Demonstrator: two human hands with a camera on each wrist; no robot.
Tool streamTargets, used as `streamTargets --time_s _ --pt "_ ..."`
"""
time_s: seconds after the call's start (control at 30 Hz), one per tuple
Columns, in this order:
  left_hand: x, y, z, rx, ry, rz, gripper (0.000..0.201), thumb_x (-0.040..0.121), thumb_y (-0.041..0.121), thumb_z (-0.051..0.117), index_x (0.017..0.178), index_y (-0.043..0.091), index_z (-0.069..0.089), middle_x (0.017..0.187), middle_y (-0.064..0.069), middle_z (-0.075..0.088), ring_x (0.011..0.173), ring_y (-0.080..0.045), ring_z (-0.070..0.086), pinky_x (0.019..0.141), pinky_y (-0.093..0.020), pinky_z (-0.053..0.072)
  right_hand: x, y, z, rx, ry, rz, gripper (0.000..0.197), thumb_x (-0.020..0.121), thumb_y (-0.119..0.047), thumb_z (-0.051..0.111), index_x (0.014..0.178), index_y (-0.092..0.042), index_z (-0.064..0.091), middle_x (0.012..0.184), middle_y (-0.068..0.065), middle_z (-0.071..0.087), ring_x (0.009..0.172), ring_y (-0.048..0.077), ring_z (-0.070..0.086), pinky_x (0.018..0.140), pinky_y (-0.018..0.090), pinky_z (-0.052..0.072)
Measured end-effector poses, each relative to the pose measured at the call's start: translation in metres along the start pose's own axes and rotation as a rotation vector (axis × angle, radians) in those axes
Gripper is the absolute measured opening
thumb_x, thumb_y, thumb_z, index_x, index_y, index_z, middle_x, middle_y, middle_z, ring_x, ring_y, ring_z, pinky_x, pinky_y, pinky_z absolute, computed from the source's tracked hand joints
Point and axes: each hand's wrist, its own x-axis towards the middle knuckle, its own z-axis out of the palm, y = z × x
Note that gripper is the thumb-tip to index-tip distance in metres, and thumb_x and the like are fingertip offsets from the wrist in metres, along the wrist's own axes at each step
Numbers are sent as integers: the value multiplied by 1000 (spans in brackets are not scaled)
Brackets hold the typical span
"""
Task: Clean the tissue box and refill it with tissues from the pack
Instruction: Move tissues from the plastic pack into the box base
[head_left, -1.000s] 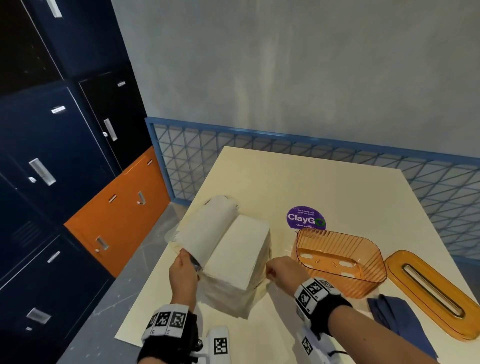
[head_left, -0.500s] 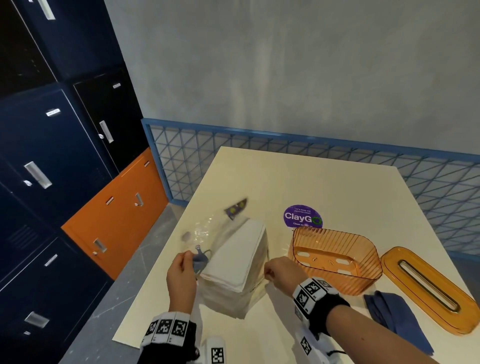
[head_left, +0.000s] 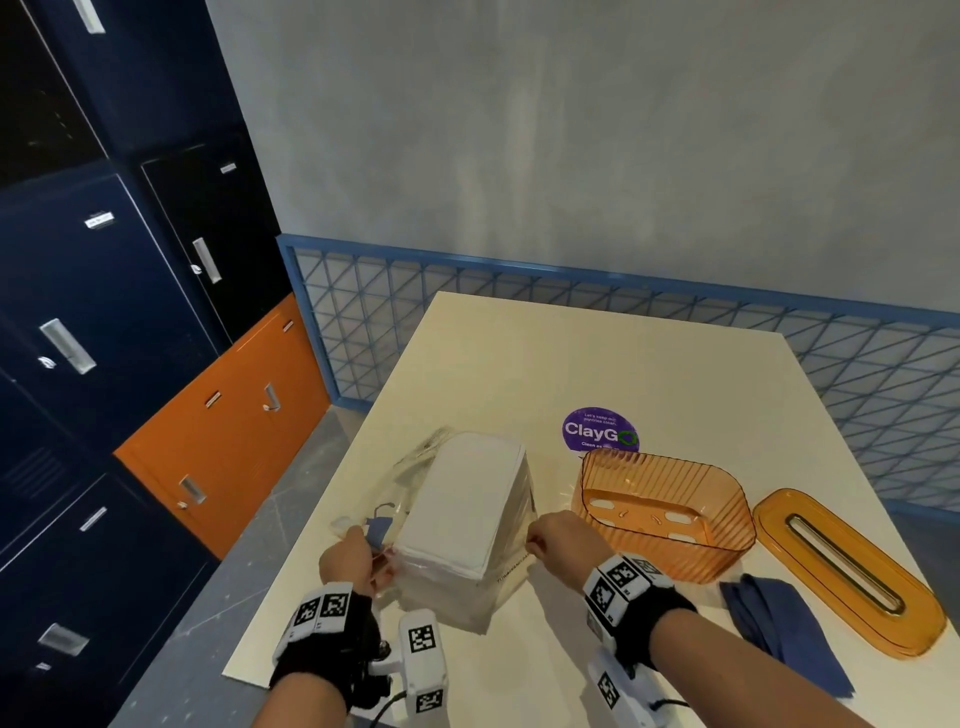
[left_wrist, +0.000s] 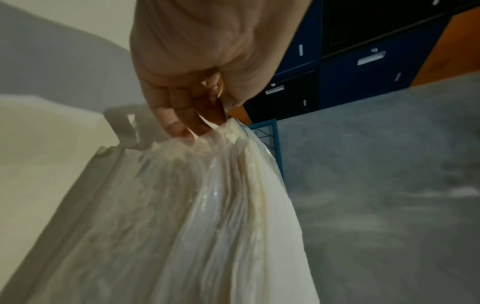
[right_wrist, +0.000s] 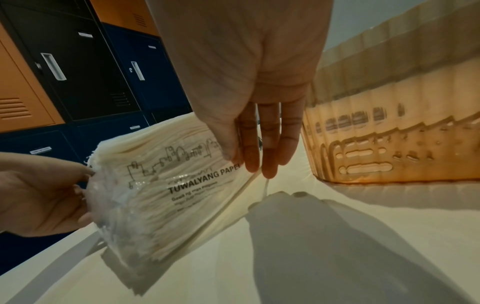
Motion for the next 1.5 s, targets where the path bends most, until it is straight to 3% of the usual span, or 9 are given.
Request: streamTargets --time_s 0.3,0.37,0.47,0.57,0.7,0.93,1.03,1.23,1.5 --pt "-1 -4 -11 -22 -27 -102 33 95 6 37 64 0 47 26 -5 48 29 -18 48 29 -17 42 -6 -5 -2 -31 6 15 28 94 -14 44 102 -5 69 105 13 68 98 27 63 83 32 48" --pt "2 0 -13 75 -13 -5 23 94 3 37 79 -5 52 47 -13 61 32 -18 52 34 -16 42 -8 -6 -3 -33 13 14 27 94 -13 44 103 -5 68 106 13 68 99 27 62 83 32 47" --pt "-8 3 -13 479 157 351 43 90 -3 40 129 14 45 114 -20 54 93 -36 59 66 -38 47 -11 -6 -3 -21 34 2 27 93 -9 42 104 -6 67 107 13 67 94 24 60 79 30 44" --pt "-32 4 -12 870 167 649 43 88 -6 42 115 20 62 137 -11 38 122 -32 37 89 -45 42 -15 -6 -3 -8 64 -25 28 95 -9 42 114 -10 63 114 9 66 103 22 59 85 27 44" --pt "-40 0 -13 1041 161 624 39 86 -4 45 111 19 65 151 -8 22 135 -31 20 101 -47 32 -20 -9 -10 82 132 -50 31 95 -10 44 122 -15 58 118 5 66 107 19 60 88 26 46" --pt "-82 3 32 1069 124 1210 26 82 4 62 106 11 67 127 -16 56 118 -36 48 89 -48 45 -42 38 -53 171 403 118 29 94 -16 49 121 -20 59 111 0 67 100 18 62 79 26 49" --pt "-94 -5 58 1150 -52 1179 32 93 24 49 122 14 57 128 -7 52 117 -27 47 88 -39 45 -55 77 -65 37 435 325 31 95 -17 46 125 -18 54 122 4 56 110 21 55 84 30 49" --pt "-93 -15 74 1403 40 1033 44 92 49 42 120 16 47 123 -2 47 114 -22 44 86 -35 39 -73 119 -74 -17 263 799 39 95 -7 35 134 -7 35 135 16 36 122 33 42 97 39 41" --pt "-94 -9 75 1257 -13 984 35 97 37 39 120 15 51 123 -4 47 117 -24 43 90 -40 41 -69 114 -62 171 202 696 28 94 -2 34 120 4 43 121 24 56 112 35 55 87 36 45"
